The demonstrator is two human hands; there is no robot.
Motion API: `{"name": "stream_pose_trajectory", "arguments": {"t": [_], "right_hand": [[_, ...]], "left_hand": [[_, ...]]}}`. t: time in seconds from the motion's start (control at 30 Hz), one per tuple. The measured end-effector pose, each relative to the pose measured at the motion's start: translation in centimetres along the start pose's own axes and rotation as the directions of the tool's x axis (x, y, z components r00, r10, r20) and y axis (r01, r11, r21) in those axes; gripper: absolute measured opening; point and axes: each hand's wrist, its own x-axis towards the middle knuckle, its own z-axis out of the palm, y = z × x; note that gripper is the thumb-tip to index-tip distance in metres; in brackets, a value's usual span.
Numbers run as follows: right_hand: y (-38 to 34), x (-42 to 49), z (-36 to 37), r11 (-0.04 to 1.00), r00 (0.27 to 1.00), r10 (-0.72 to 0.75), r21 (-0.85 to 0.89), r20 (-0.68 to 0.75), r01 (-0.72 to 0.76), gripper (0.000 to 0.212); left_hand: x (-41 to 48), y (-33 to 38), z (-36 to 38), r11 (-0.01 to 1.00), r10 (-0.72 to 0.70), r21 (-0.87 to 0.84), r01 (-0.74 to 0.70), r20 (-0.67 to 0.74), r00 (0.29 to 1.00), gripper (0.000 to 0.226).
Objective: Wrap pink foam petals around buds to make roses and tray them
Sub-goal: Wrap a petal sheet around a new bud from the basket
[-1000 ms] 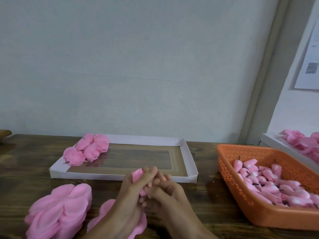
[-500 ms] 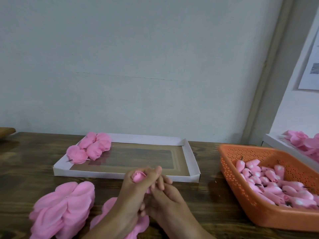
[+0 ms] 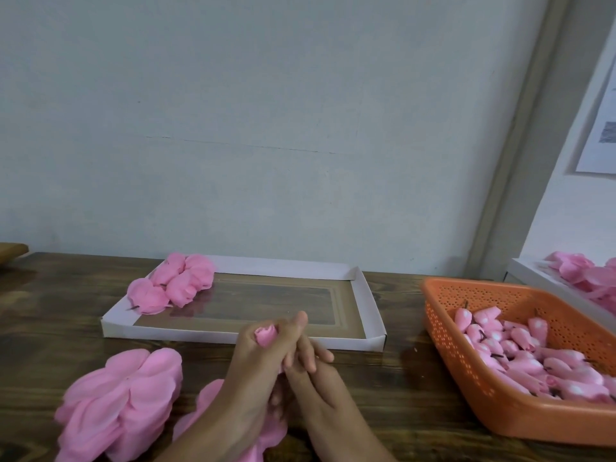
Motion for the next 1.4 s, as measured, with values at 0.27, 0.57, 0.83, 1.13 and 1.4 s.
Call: {"name": "stream_pose_trajectory", "arguments": {"t": [0.27,0.57,0.83,1.13,1.4], "right_hand": [[0.2,0.0,-1.2,0.506,0.896,-0.346,-0.749,0.278,0.428,0.028],[-0.4,-0.5,-0.5,0.397,0.860,-0.391,-0.783,0.328,0.479,0.014],[0.1,-0.1,-0.6,0.472,0.905,-0.366,-0.795,0.215,0.380,0.020],[-0.2,1.3,-3.0,0.988,0.979,0.100,-0.097,-0.177,-0.118,0.014],[-1.5,2.1,-5.3,0.964,0.960,0.219,0.188,-0.172,-0.186,0.018]], "left_hand": [[1.6,1.6,-2.4,0.959,0.223,0.235,-0.161,-0.268,0.937,0.056],[2.3,0.5,-4.0,0.930,0.263,0.341,-0.139,-0.350,0.899,0.060],[2.3,0.4,-3.9,0.938,0.251,0.316,-0.141,-0.341,0.906,0.060],[2.5,0.1,-4.5,0.867,0.254,0.487,-0.107,-0.246,0.935,0.050],[2.5,0.3,-3.5,0.848,0.047,0.526,0.065,-0.197,0.979,0.040]]}}
